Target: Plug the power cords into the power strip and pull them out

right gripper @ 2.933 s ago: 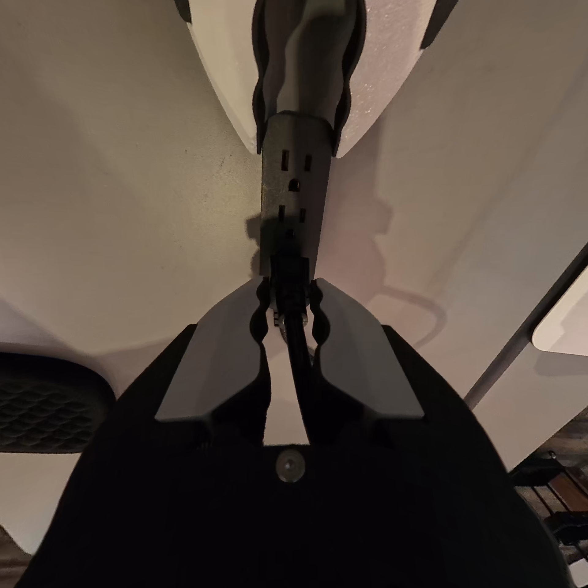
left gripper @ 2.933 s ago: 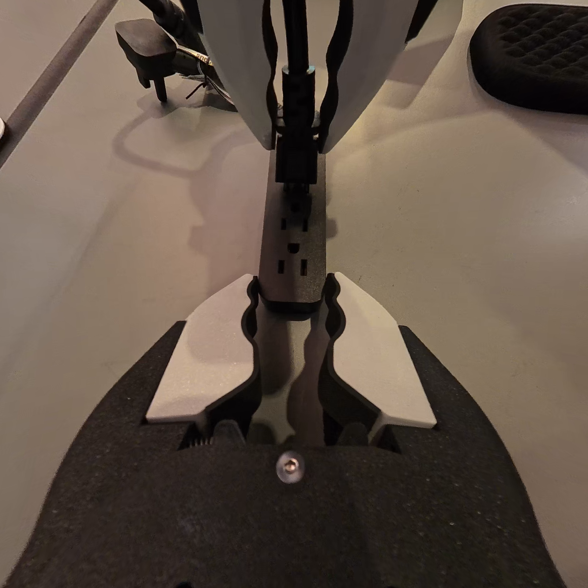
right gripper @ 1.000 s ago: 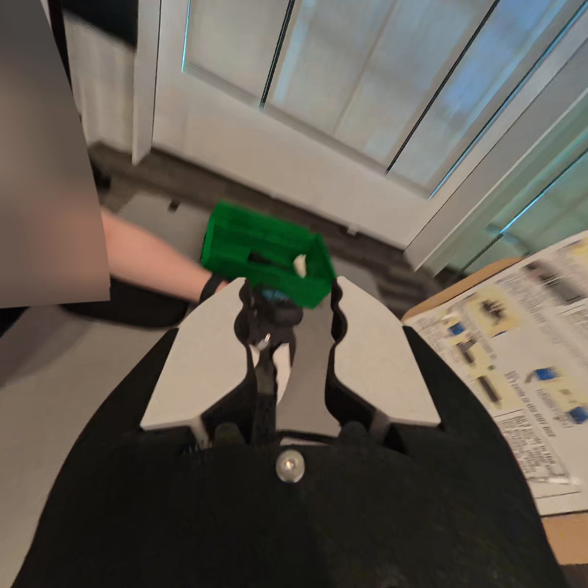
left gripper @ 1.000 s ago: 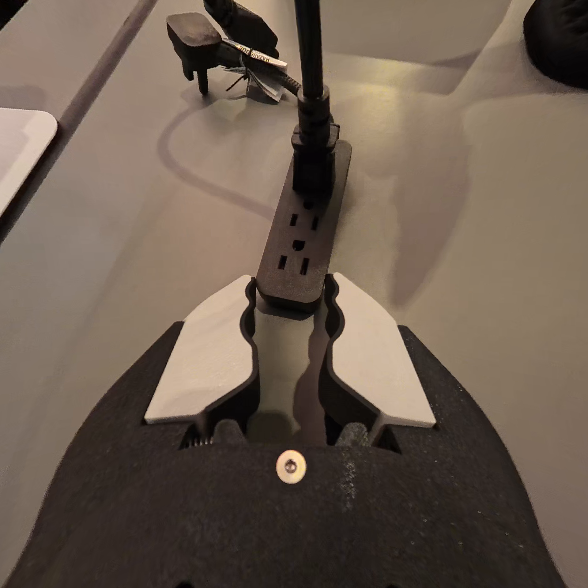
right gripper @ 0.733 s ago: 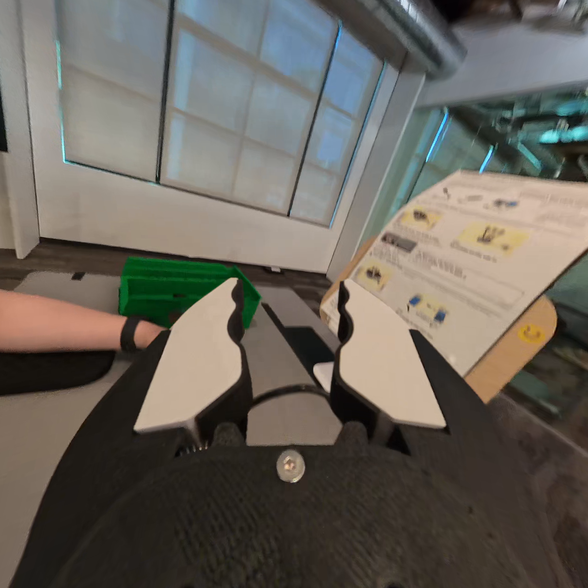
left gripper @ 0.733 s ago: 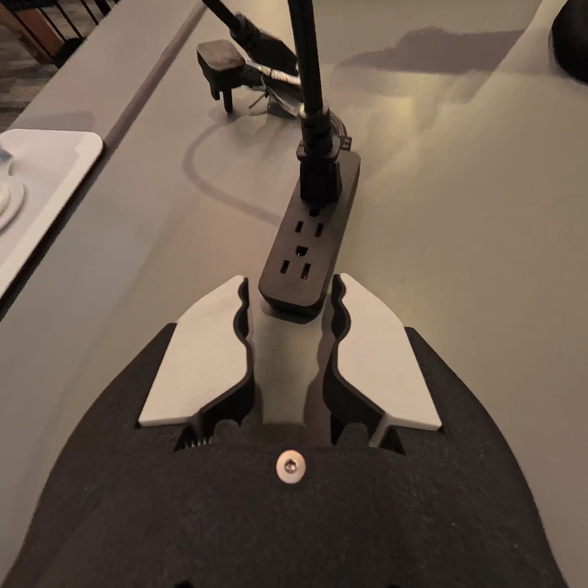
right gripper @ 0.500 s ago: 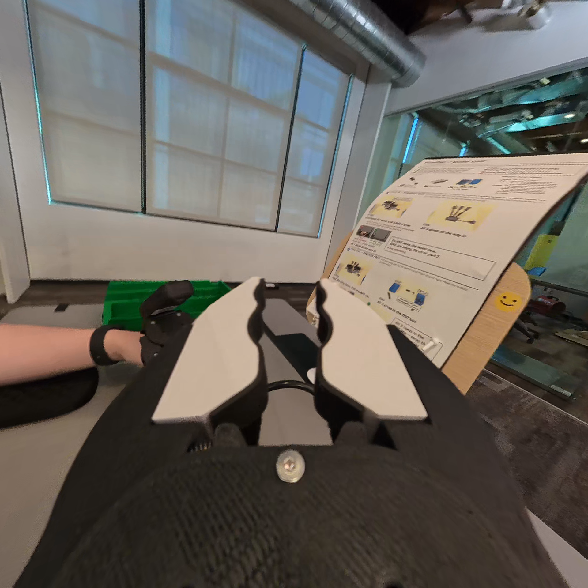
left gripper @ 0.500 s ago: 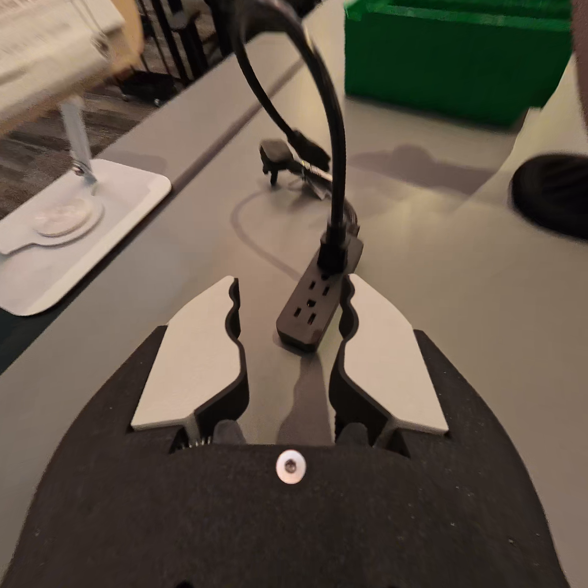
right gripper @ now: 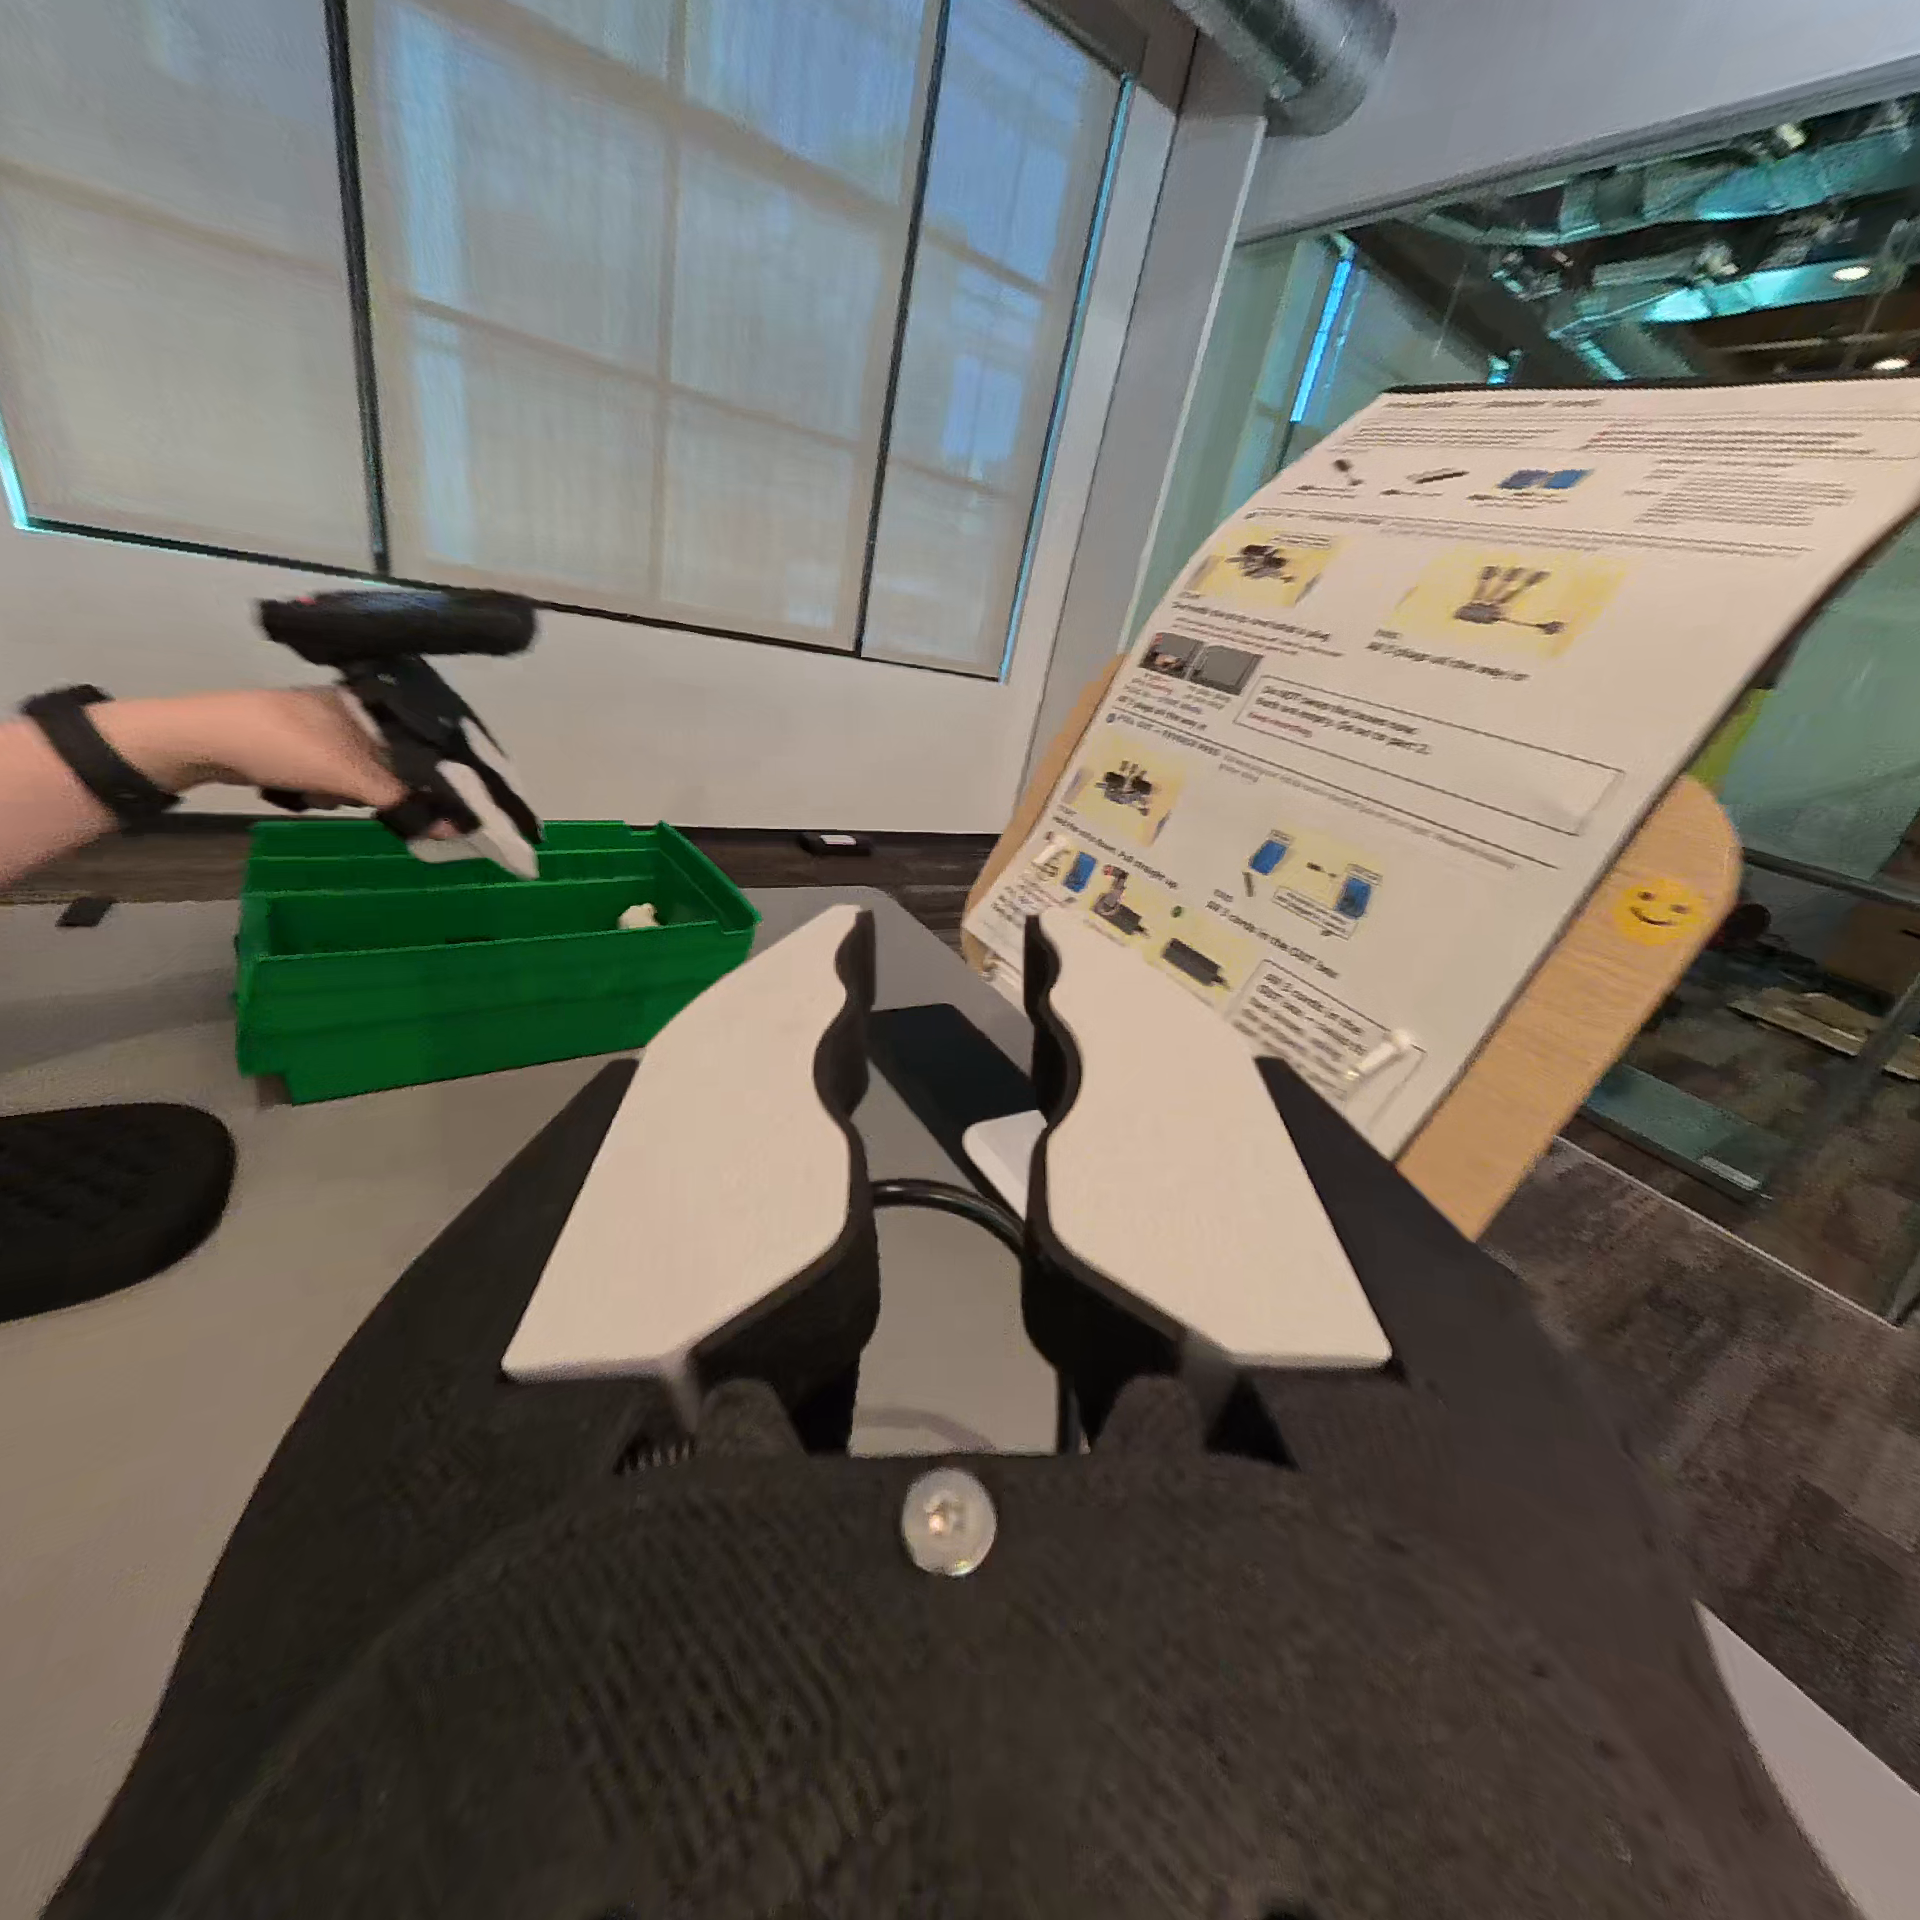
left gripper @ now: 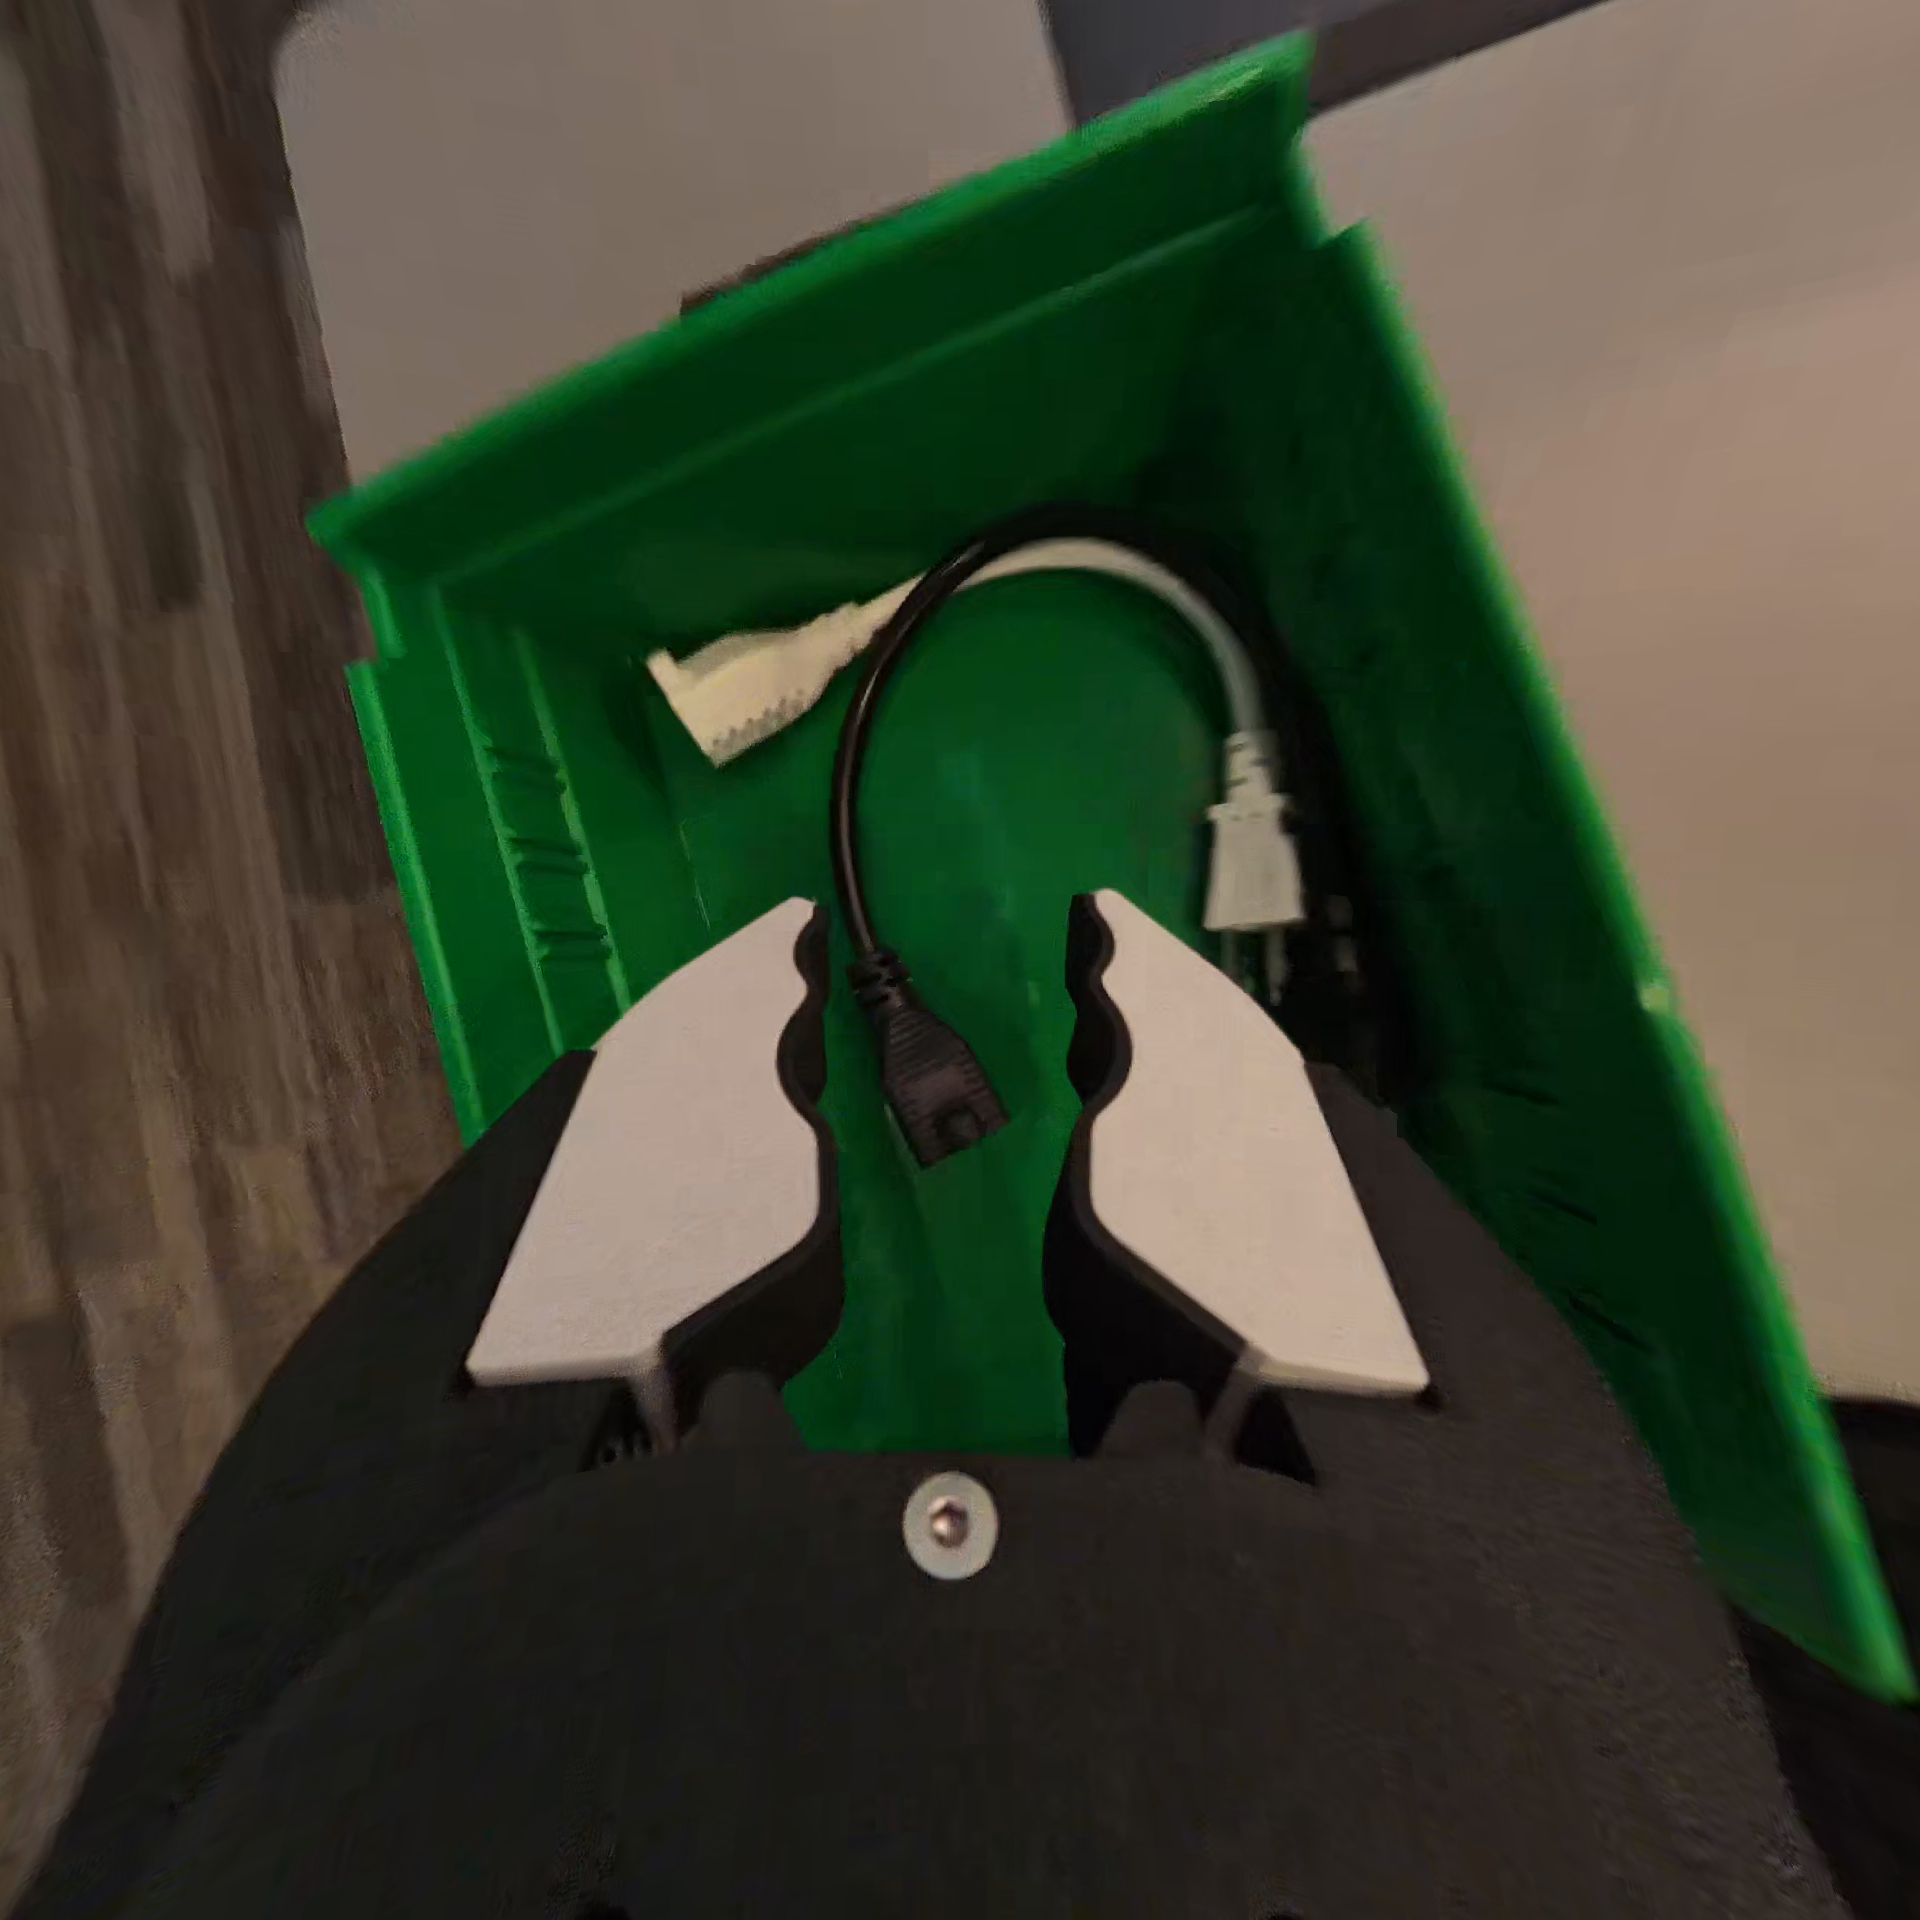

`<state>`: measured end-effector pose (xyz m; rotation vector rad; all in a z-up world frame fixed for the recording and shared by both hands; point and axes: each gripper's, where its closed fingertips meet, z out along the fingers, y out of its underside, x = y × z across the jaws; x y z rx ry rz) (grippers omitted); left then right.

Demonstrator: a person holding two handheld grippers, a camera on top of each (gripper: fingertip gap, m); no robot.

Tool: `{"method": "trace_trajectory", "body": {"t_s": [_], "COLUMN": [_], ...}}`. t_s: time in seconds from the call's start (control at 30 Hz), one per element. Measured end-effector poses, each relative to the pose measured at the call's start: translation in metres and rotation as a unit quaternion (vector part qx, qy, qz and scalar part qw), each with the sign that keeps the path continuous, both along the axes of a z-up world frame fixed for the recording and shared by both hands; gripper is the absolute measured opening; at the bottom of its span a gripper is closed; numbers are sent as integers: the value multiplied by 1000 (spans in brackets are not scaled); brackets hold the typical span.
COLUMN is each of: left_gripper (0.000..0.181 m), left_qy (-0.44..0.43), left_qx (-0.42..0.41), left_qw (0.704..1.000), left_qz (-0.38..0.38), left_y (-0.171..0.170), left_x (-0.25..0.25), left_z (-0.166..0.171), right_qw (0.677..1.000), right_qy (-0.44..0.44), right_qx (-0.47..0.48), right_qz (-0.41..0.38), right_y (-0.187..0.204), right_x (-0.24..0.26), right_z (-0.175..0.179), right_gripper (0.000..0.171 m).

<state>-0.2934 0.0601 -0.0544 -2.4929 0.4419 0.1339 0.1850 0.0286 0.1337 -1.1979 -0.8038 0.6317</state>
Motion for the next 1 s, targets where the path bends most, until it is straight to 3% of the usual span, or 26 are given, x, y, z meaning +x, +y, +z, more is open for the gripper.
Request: {"method": "trace_trajectory", "body": {"t_s": [0.13,0.33,0.43,0.53,0.63,0.73,0.87,1.0], "left_gripper": [50,51,46,48,46,51,55,38], "left_qy": [7,17,40,129,259,368,419,436], "left_qx": [-90,-114,-63,-22,-45,-95,-141,-138], "left_qw": [994,992,996,990,946,886,848,835], "left_qz": [64,60,49,-50,-190,-267,-292,-306], "left_y": [-6,-10,18,59,76,80,85,92], "left_x": [-21,-19,-26,-29,-35,-51,-69,-76], "left_z": [-45,-63,-44,-31,-43,-62,-82,-86], "right_qw": [999,993,994,994,992,991,993,993], "right_qy": [-53,-109,-101,-105,-123,-130,-116,-112], "right_qx": [12,10,7,5,3,-1,-4,-13], "right_qz": [-5,-33,-27,-22,-26,-34,-35,-34], "right_y": [-1,7,7,8,10,14,15,17], "right_x": [-19,-23,-25,-28,-27,-22,-15,-13], "right_z": [-10,-25,-25,-28,-36,-39,-36,-38], "right_gripper": [29,32,32,32,32,32,32,31]}}
